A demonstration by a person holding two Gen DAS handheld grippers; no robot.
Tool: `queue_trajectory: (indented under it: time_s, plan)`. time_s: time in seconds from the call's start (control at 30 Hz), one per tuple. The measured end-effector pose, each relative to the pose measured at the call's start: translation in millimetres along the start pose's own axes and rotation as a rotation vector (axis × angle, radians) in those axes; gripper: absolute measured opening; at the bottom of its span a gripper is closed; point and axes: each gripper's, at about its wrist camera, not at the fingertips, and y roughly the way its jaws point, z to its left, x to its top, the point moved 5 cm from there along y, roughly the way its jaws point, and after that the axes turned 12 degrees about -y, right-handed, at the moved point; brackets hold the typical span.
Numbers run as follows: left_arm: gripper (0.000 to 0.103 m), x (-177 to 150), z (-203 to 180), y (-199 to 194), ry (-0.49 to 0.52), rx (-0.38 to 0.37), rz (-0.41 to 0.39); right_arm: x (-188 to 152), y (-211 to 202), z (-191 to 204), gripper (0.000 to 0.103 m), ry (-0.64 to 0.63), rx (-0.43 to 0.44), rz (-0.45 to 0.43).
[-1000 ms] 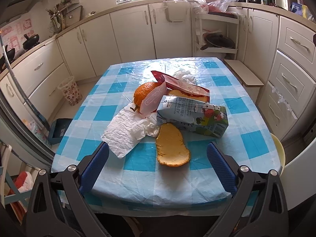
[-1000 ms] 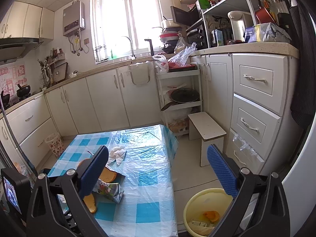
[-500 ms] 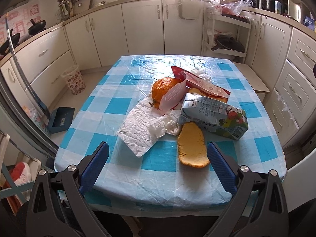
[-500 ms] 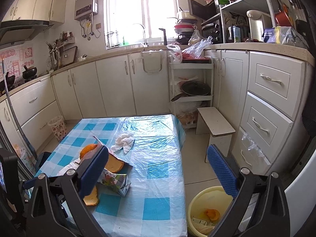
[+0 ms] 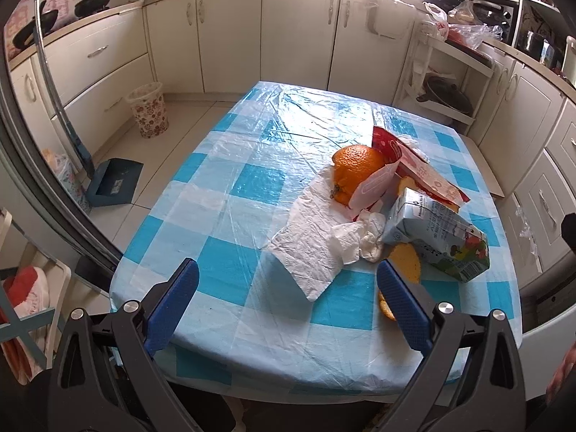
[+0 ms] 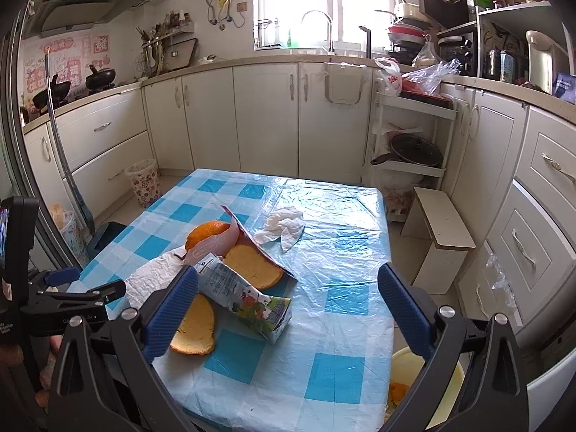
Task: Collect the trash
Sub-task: 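Reach the right tool to the red wrapper while the left tool approaches the orange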
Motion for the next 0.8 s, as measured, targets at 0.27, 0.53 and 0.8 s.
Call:
queue_trajectory:
  time_s: [0.27,0.53,0.8]
  plan:
    - [0.095,5,4,16,0.007,0.029,0.043,23,36,16,0.096,-0.084,0.028,0.021]
    - [0.095,12,1,35,0.03,0.007,0.092,36,107,37,0.092,-0.186,0.088,0.126]
    - [0.095,7,-8,40,0.074,-0.03,0.118,26,160,36,0.046,-0.137,0.172,0.258]
